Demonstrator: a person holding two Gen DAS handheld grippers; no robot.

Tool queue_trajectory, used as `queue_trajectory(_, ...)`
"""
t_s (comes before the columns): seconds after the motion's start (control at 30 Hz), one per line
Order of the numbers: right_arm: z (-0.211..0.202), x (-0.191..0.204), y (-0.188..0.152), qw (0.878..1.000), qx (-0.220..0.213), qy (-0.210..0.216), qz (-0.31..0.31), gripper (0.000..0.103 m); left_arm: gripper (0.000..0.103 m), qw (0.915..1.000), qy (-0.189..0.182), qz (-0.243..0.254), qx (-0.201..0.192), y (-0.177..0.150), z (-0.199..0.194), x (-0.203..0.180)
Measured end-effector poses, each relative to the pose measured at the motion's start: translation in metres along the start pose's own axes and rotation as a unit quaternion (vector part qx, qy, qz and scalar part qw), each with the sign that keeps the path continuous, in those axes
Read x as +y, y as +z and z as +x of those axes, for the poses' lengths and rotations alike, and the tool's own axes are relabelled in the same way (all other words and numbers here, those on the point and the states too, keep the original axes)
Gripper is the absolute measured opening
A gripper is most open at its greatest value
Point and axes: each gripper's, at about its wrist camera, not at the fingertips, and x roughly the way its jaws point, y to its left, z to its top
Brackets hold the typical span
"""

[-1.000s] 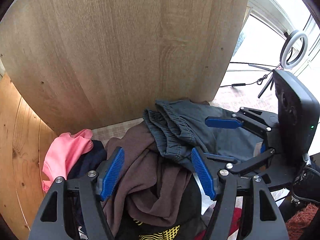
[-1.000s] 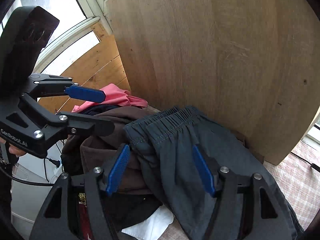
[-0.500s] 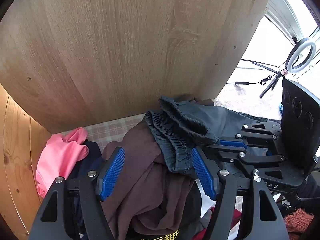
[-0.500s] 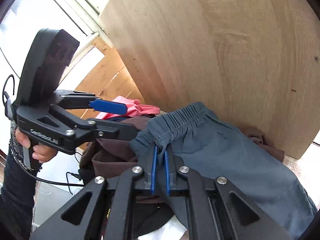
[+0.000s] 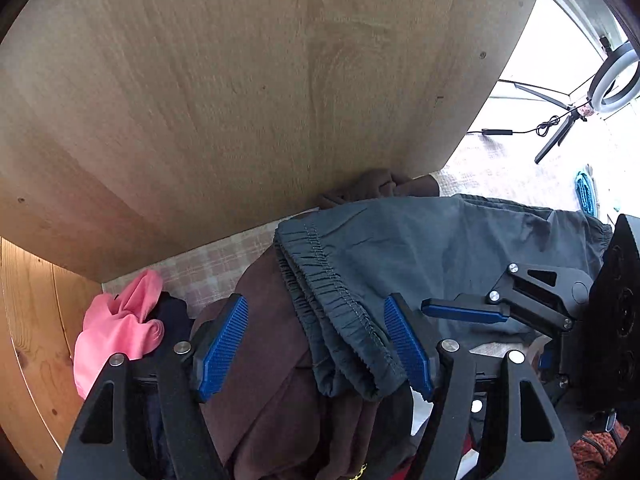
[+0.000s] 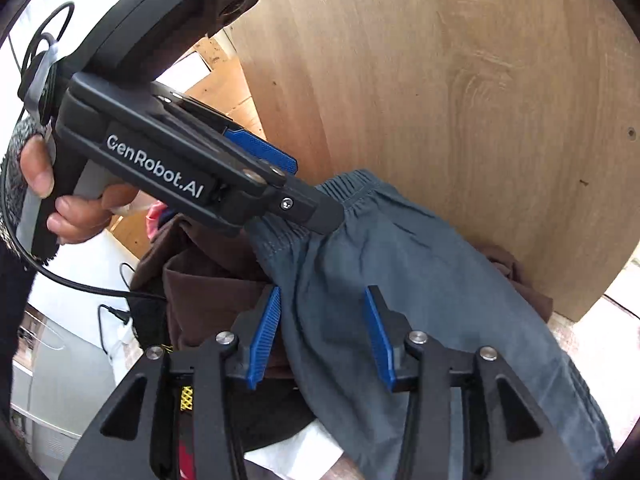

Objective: Fold clothes

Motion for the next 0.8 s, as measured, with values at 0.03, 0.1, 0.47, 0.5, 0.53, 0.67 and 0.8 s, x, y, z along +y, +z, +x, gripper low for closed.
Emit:
queue_trajectory(0.03, 0.002, -0.005, -0.002, 1.0, 0.008, -0.004, 0.003, 0.042, 0.069, 1.0, 0.002, 0.003, 0.009, 0.002, 0.006, -0.001)
queue_trajectory(0.1, 0.01, -0.018, -0.007, 0.999, 0.029, 0.019, 0.029, 0.042, 0.069, 0.9997, 0.005, 0.007, 0.024, 0.003, 0.015, -0.003)
queue_trajectory(0.47, -0.051, -0.047, -0.044, 0.999, 0.0, 0.006, 0.04, 0.042, 0.065, 0.9992, -0.023, -0.003, 0.033, 0.007, 0.034, 0.0)
queue_trajectory(0.5, -0.059, -0.055, -0.049, 0.999, -0.001, 0.001, 0.049, 0.042, 0.062, 0.9992, -0.026, -0.004, 0.031, 0.008, 0.035, -0.001)
queue_trajectory(0.53, -0.067, -0.063, -0.055, 0.998, -0.002, -0.004, 0.059, 0.042, 0.052, 0.9994, -0.022, -0.002, 0.025, 0.008, 0.035, -0.003)
queue_trajectory(0.67, -0.101, -0.102, -0.094, 0.993, 0.007, -0.069, 0.094, 0.042, 0.022, 0.9997, -0.013, -0.007, -0.018, 0.005, 0.02, -0.005)
queue_trajectory(0.8, -0.129, -0.142, -0.138, 0.98, 0.037, -0.153, 0.123, 0.042, 0.014, 0.9985, -0.003, -0.008, -0.054, 0.002, -0.009, -0.007)
